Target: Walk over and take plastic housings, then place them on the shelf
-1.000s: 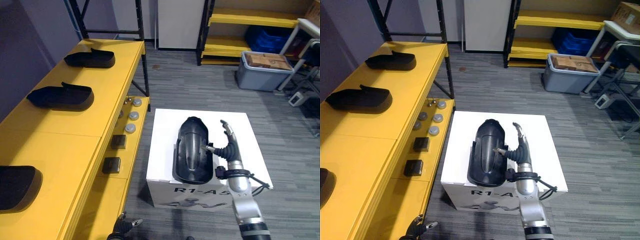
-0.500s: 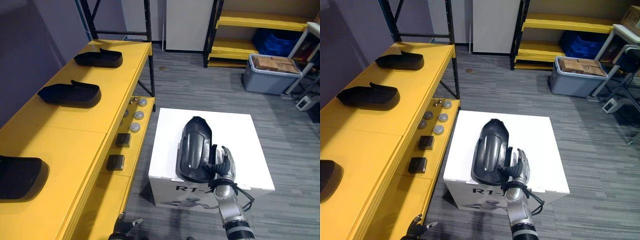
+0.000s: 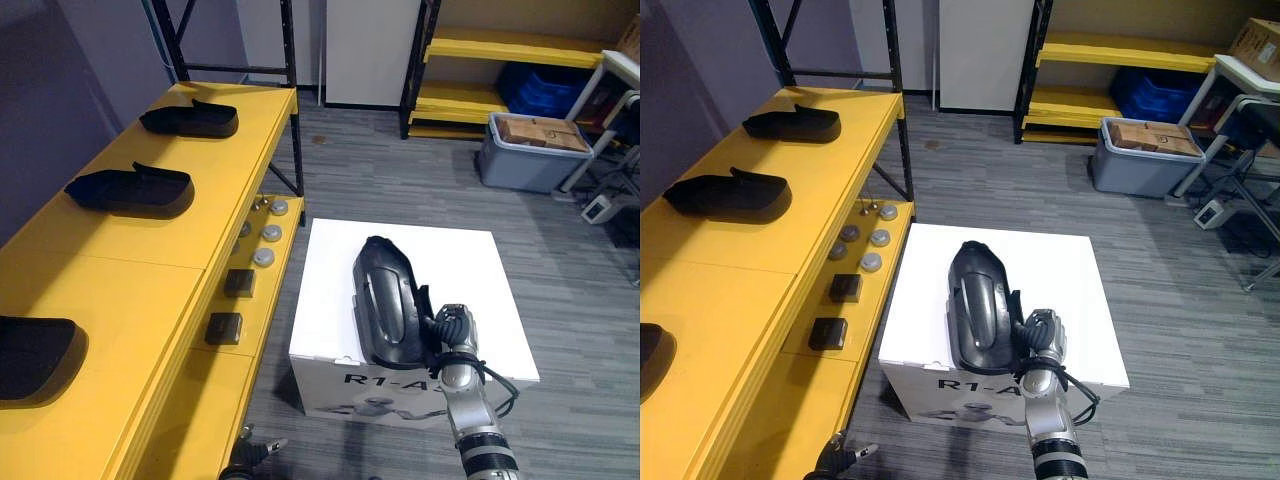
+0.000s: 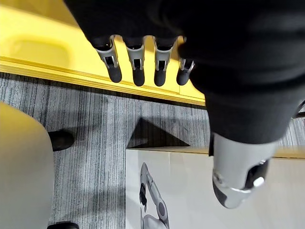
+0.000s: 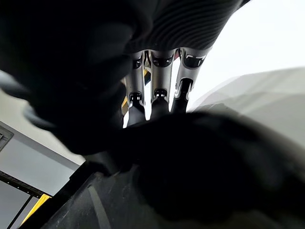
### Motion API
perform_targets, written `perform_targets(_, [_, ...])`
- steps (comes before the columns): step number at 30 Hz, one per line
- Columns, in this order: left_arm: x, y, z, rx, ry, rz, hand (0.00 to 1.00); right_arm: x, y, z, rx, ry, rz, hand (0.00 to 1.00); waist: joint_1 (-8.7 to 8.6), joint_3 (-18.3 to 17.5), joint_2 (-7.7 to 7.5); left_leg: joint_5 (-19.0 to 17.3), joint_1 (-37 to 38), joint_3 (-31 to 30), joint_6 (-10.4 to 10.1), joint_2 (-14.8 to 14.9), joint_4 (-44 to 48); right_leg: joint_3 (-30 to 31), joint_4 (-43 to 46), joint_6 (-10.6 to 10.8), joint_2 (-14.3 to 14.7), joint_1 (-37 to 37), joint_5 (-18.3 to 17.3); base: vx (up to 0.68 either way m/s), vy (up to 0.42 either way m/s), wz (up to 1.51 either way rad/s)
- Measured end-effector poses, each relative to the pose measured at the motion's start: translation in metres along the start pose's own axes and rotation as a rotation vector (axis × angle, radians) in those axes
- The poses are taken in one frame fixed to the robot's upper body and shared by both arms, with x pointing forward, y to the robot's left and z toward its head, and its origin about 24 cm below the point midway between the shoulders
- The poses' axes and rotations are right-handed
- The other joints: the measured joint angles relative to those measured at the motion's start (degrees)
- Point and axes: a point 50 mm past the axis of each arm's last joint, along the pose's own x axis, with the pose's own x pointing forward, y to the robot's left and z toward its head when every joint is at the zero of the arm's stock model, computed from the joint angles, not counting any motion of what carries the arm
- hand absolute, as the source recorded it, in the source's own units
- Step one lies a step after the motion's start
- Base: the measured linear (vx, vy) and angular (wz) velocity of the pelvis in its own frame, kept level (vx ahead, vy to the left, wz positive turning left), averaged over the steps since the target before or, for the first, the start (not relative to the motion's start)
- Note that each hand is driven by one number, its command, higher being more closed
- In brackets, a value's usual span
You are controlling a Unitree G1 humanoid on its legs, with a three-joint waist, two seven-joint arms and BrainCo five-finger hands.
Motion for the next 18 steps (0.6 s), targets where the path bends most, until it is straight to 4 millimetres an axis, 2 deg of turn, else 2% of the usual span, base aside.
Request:
perform_targets(7, [0.0, 0.0, 0.002, -0.004, -0.007, 0.001, 0.0, -0.007, -0.003, 0.001, 0.035, -0.012, 0.002, 1.0, 0.21, 0.05, -0.14, 0.0, 0.37, 0.0, -0.01, -0.01, 0.05, 0.03, -0.01, 0.0, -0.02, 0.43, 0.0, 0.0, 0.0, 0.0])
perform_targets(11, [-0.002, 0.003, 0.007, -0.023, -0.043, 0.013, 0.0, -0.011, -0.013, 0.017, 0.083, -0.082, -0.043, 1.0, 0.1, 0.06, -0.14, -0.01, 0.23, 0.11, 0.0, -0.04, 0.05, 0.2, 0.0, 0.0, -0.04, 0.18, 0.01, 0.0, 0.0, 0.0])
perform_targets(15, [-0.007, 0.011, 0.031, -0.098, -0.158, 0.049, 0.0, -0.014, -0.026, 0.03, 0.107, -0.144, -0.115, 1.0, 0.9, 0.1, -0.16, 0.0, -0.28, 0.4, 0.0, -0.08, 0.3, 0.76, 0.02, -0.01, -0.13, -0.46, -0.01, 0.01, 0.009, -0.04])
perform_targets(18, [-0.017, 0.021, 0.062, -0.215, -0.3, 0.109, 0.0, -0.019, -0.035, 0.041, 0.129, -0.2, -0.151, 1.0, 0.86, 0.12, -0.18, -0.01, -0.3, 0.58, 0.02, -0.36, 0.39, 1.14, 0.02, -0.02, -0.32, -0.59, -0.02, 0.01, 0.01, -0.06])
